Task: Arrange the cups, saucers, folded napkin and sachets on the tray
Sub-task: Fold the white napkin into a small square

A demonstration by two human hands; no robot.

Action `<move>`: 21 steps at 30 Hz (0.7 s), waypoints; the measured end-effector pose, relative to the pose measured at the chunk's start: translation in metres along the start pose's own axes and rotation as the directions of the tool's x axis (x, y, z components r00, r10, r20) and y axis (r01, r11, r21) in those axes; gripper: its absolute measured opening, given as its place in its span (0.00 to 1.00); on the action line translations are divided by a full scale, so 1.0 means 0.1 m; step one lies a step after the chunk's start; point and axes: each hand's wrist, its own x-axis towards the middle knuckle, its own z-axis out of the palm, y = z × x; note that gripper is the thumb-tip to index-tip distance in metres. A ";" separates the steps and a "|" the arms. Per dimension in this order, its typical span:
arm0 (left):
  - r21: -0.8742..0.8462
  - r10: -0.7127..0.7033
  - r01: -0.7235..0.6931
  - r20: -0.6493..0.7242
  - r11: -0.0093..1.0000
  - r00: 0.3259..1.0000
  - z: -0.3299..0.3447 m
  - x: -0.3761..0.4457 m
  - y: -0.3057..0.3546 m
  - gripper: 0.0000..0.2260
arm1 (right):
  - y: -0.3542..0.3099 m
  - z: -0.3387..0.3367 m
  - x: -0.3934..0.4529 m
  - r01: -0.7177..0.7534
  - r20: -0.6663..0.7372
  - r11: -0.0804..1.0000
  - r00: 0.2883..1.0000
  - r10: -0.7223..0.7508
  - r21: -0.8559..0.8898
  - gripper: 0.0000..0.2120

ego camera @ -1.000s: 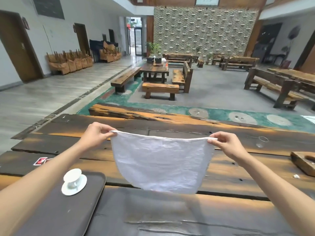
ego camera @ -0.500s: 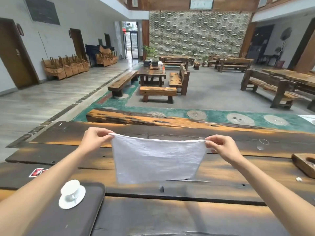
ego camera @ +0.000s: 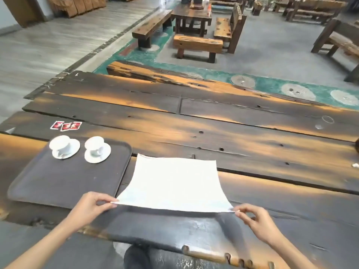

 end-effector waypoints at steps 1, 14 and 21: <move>0.000 -0.025 0.025 0.028 1.000 0.999 0.06 -0.08 -0.10 0.08 | 0.07 0.09 -0.08 -0.014 0.023 1.000 1.000 0.014 -0.012 0.10; -0.140 -0.105 0.097 -0.046 0.985 0.993 0.11 0.35 -0.33 0.02 | 0.00 0.32 0.46 -0.135 -0.040 0.981 0.989 0.142 0.142 0.05; -0.148 -0.173 0.159 -0.087 0.976 0.981 0.35 1.04 -0.48 0.05 | 0.17 0.58 1.13 -0.315 -0.070 0.943 0.944 0.323 0.108 0.06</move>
